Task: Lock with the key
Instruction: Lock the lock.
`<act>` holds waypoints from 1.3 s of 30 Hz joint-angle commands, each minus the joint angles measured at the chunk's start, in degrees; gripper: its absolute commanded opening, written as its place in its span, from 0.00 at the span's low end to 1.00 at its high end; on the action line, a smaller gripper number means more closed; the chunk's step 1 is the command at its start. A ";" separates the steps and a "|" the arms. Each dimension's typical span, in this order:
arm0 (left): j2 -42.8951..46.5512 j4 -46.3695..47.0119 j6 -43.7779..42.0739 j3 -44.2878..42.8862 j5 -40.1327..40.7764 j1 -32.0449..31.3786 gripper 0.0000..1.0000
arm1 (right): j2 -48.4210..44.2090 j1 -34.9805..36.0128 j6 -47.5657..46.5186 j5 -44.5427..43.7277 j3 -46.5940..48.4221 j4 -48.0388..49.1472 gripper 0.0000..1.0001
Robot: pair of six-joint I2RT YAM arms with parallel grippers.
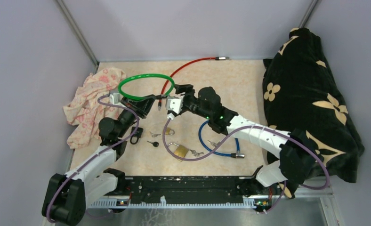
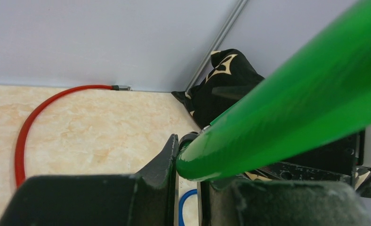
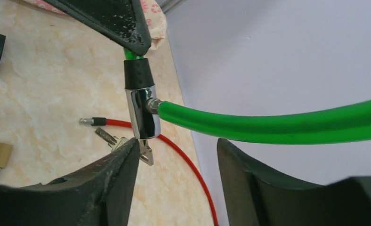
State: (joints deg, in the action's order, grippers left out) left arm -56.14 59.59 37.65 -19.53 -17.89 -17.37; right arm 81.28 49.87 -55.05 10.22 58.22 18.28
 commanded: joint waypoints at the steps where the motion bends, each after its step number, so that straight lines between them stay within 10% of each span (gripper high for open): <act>1: 0.88 2.13 -0.74 0.18 -0.30 0.05 0.00 | -3.92 -0.96 4.52 0.48 3.22 -1.65 0.66; 12: 1.43 2.99 -0.94 0.63 0.31 0.05 0.00 | -2.57 -2.80 8.07 6.77 3.78 -5.92 0.70; 39: 1.65 3.51 -0.98 0.72 1.14 0.05 0.00 | 6.16 -2.67 6.81 5.22 6.34 0.34 0.21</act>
State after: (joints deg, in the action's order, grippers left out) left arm -55.96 59.07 36.47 -18.74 -17.39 -17.37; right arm 87.05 46.15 -45.95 18.70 61.25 15.16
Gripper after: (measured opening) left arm 0.185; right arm 0.220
